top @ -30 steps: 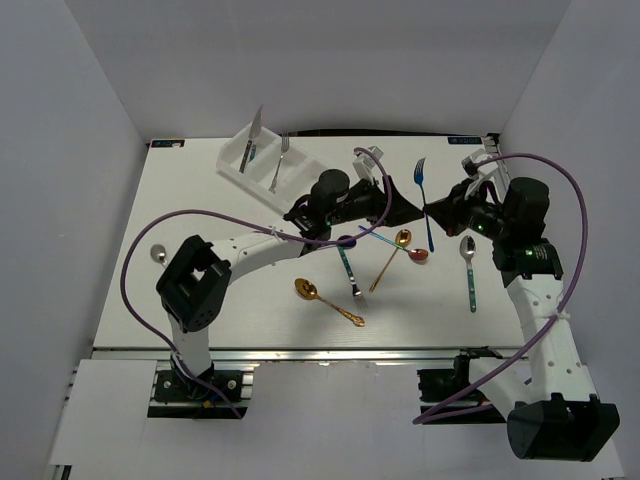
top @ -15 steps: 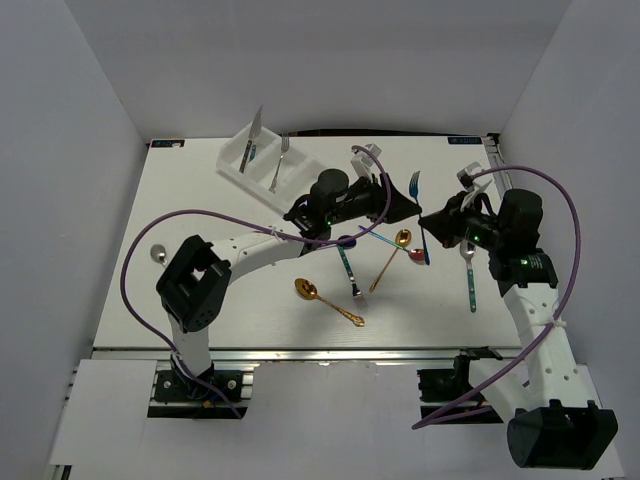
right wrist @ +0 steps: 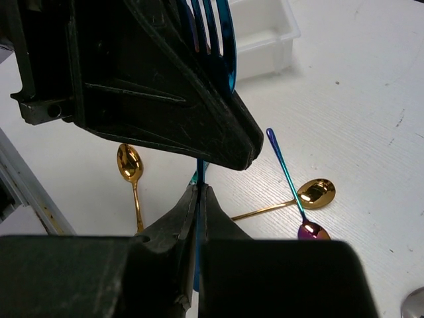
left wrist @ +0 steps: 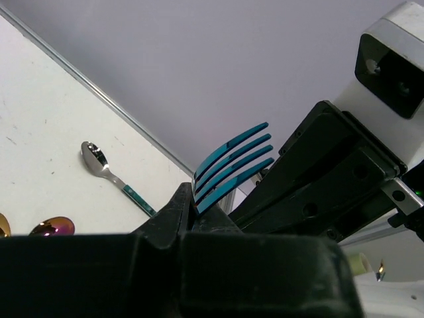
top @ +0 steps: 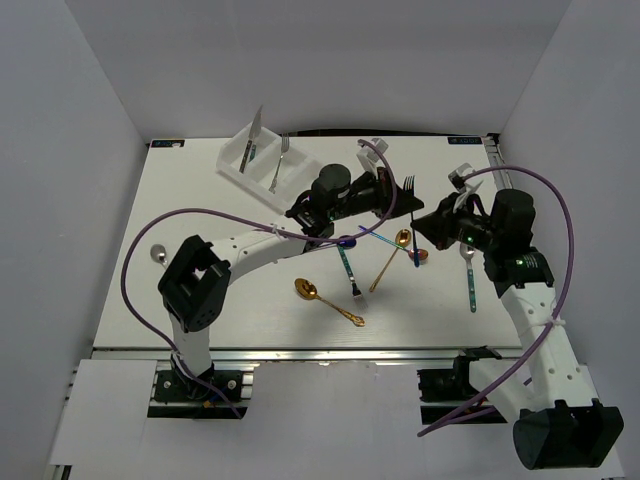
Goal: Sort the eating utensils into containers
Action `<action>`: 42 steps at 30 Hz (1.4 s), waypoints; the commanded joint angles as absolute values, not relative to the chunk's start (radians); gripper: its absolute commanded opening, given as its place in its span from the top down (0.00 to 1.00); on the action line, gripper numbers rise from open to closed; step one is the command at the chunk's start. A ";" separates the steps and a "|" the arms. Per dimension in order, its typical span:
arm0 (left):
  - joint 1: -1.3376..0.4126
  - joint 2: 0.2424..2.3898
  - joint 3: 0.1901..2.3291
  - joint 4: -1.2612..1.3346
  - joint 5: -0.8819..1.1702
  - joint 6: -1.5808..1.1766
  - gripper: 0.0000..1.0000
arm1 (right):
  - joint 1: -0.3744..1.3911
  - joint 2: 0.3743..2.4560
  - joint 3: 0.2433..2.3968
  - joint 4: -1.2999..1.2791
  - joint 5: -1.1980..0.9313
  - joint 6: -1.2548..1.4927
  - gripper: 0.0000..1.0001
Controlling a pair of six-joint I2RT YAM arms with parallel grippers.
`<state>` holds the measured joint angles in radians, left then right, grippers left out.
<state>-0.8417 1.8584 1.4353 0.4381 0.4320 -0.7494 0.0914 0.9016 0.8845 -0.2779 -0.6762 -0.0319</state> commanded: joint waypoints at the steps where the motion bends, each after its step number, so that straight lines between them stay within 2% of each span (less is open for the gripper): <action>1: -0.847 1.816 1.416 0.439 0.449 -0.671 1.00 | 0.100 0.900 0.894 -0.238 -0.684 -0.038 0.96; 2: -0.847 1.795 1.404 0.436 0.449 -0.654 1.00 | 0.100 0.900 0.897 -0.244 -0.692 -0.067 0.72; 4: -0.847 1.772 1.373 0.405 0.442 -0.602 1.00 | 0.101 0.900 0.900 -0.253 -0.709 -0.103 0.48; 5: -0.845 1.750 1.371 0.376 0.411 -0.557 1.00 | 0.101 0.899 0.903 -0.273 -0.739 -0.168 0.22; 6: -0.842 1.743 1.376 0.309 0.393 -0.510 1.00 | 0.100 0.896 0.907 -0.279 -0.747 -0.196 0.11; 13: -0.712 1.683 1.442 0.032 0.250 -0.290 1.00 | 0.097 0.859 0.874 -0.324 -0.801 -0.394 0.11; 17: -0.519 1.686 1.535 -0.113 0.268 -0.190 1.00 | 0.086 0.845 0.816 -0.313 -0.865 -0.448 0.11; 20: -0.398 1.735 1.661 -0.220 0.330 -0.100 1.00 | 0.071 0.836 0.781 -0.298 -0.877 -0.468 0.11; 26: -0.258 1.896 1.847 -0.253 0.245 -0.040 1.00 | 0.014 0.813 0.668 -0.227 -0.933 -0.474 0.11; 35: -0.190 2.150 2.143 -0.265 0.261 -0.061 1.00 | -0.023 0.813 0.646 -0.258 -0.985 -0.514 0.11; 42: -0.190 2.258 2.195 -0.272 0.288 -0.080 1.00 | -0.028 0.819 0.647 -0.258 -0.968 -0.515 0.11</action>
